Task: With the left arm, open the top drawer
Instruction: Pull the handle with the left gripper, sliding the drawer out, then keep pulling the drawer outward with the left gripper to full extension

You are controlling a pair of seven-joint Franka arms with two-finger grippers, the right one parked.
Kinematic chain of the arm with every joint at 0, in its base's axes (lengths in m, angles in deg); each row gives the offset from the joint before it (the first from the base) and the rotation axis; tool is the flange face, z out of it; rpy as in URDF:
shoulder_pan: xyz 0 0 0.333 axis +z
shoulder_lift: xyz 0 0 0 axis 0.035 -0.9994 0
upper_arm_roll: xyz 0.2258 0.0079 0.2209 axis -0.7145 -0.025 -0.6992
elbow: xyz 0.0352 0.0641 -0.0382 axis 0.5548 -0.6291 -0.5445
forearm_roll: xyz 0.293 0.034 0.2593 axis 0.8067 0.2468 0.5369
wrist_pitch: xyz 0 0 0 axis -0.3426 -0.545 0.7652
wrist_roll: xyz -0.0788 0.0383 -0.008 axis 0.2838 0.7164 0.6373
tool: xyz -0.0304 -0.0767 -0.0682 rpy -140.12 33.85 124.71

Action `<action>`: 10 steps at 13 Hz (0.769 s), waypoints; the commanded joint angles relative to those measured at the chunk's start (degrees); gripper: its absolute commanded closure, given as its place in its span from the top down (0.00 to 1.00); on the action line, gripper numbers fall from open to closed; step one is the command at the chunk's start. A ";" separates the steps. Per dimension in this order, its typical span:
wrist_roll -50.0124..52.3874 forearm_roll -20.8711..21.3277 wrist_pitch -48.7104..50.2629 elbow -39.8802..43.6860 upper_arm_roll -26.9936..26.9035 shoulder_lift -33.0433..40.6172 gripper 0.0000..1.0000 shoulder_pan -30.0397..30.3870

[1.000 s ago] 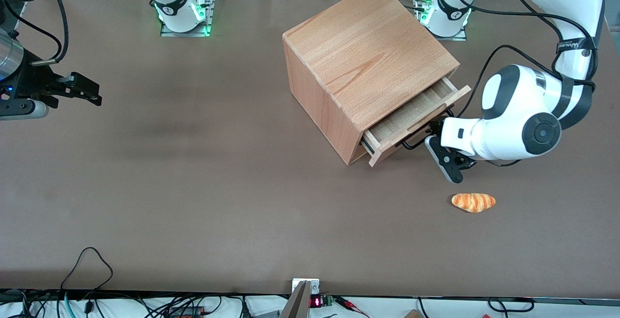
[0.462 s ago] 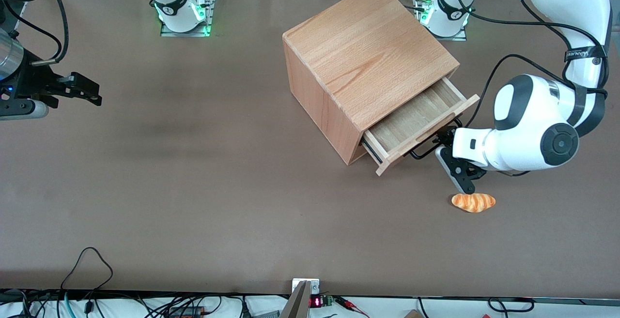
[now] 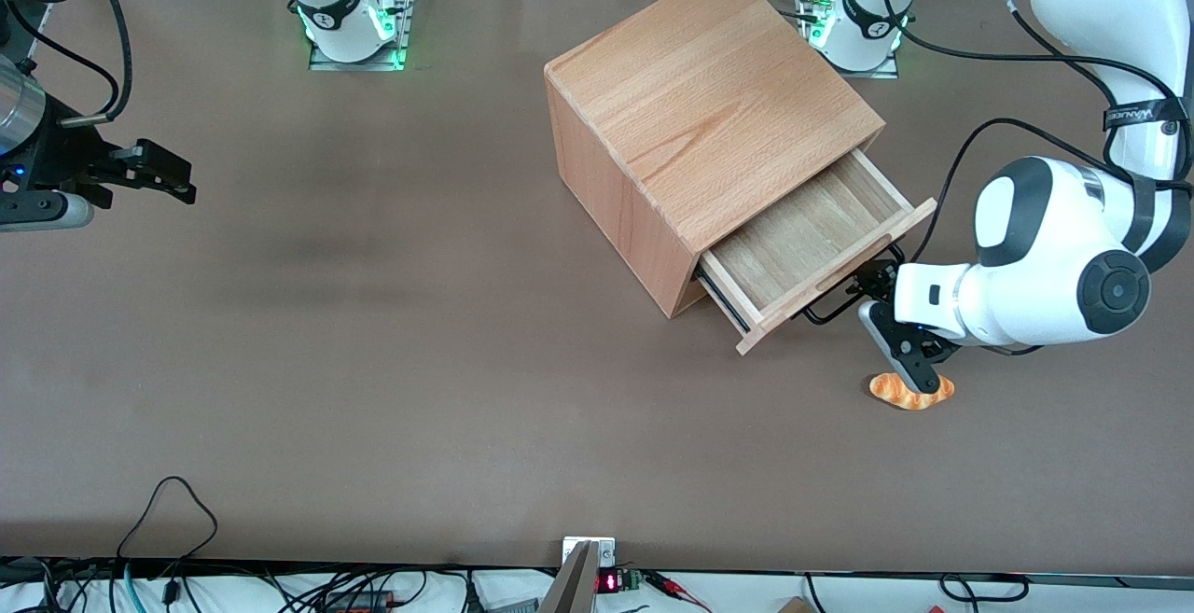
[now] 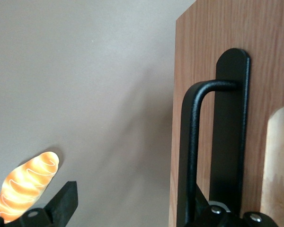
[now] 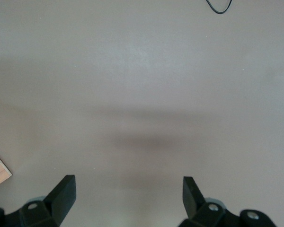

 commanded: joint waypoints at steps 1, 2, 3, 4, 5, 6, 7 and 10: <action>-1.42 -0.31 0.45 3.93 -0.08 -2.25 1.00 0.56; -1.42 -0.31 0.45 4.54 -0.08 -2.60 1.00 0.74; -1.42 -0.22 0.45 5.07 -0.17 -3.04 1.00 0.74; -1.42 -0.22 0.45 5.60 -0.43 -3.31 1.00 0.74; -1.51 -0.22 0.36 5.87 -0.61 -3.57 1.00 0.74; -2.03 -0.22 0.36 6.30 -0.96 -4.01 1.00 0.74; -2.04 -0.22 0.36 7.00 -0.96 -4.53 1.00 0.74; -2.12 -0.13 0.27 7.54 -1.57 -5.33 1.00 0.74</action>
